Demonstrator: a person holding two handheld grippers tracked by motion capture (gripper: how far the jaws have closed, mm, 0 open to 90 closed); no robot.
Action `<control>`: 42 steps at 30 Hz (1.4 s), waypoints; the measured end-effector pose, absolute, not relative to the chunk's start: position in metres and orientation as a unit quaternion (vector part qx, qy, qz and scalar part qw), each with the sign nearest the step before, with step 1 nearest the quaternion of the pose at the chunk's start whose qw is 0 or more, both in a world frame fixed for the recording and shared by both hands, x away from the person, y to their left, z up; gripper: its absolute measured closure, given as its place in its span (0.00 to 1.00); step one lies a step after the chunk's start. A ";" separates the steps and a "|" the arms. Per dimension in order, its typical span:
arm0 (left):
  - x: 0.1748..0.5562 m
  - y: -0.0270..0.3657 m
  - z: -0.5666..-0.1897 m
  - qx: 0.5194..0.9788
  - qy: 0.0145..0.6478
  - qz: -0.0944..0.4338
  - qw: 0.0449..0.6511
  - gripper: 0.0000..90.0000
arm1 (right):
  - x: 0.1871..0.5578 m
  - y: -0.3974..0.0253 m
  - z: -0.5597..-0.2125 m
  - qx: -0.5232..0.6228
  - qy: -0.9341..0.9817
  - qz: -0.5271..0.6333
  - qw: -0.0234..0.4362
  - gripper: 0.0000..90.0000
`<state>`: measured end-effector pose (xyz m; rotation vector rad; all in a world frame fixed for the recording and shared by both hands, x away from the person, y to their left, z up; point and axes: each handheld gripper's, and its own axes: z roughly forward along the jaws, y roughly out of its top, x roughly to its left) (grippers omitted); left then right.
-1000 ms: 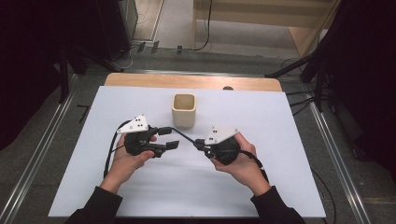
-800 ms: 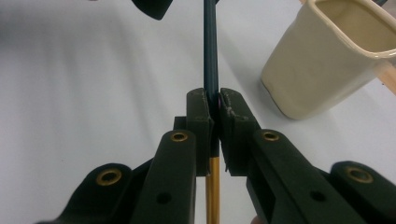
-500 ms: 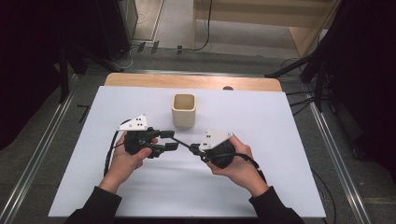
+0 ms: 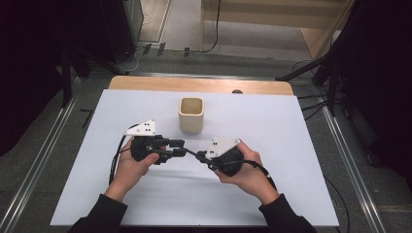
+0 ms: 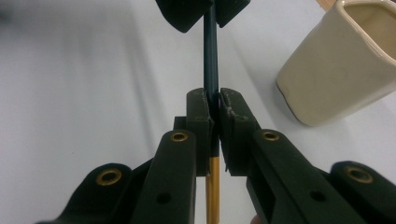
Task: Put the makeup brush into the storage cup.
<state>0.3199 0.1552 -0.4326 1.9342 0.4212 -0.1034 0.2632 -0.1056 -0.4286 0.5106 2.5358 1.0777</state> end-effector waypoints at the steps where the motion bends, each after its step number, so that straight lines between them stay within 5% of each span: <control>1: 0.320 0.155 -0.432 0.817 0.178 -0.041 0.547 0.70 | 0.263 -0.106 -0.429 0.179 0.892 0.380 0.168 0.94; 5: 0.320 0.155 -0.432 0.814 0.180 -0.044 0.551 0.73 | 0.263 -0.105 -0.430 0.172 0.894 0.377 0.172 0.94; 11: 0.321 0.156 -0.432 0.801 0.170 -0.075 0.569 0.95 | 0.265 -0.106 -0.433 0.163 0.895 0.380 0.169 0.93; 12: 0.321 0.156 -0.432 0.801 0.170 -0.075 0.569 0.95 | 0.265 -0.106 -0.433 0.163 0.895 0.380 0.169 0.93; 15: 0.320 0.160 -0.426 0.782 0.179 -0.067 0.593 0.95 | 0.267 -0.106 -0.434 0.204 0.877 0.389 0.193 0.64; 19: 0.318 0.163 -0.422 0.781 0.201 -0.020 0.590 0.95 | 0.269 -0.108 -0.430 0.271 0.845 0.410 0.210 0.52; 27: 0.311 0.162 -0.424 0.764 0.235 0.070 0.597 0.95 | 0.271 -0.109 -0.431 0.383 0.772 0.480 0.162 0.44; 42: 0.304 0.159 -0.429 0.745 0.241 0.121 0.610 0.95 | 0.269 -0.102 -0.451 0.495 0.678 0.533 0.105 0.29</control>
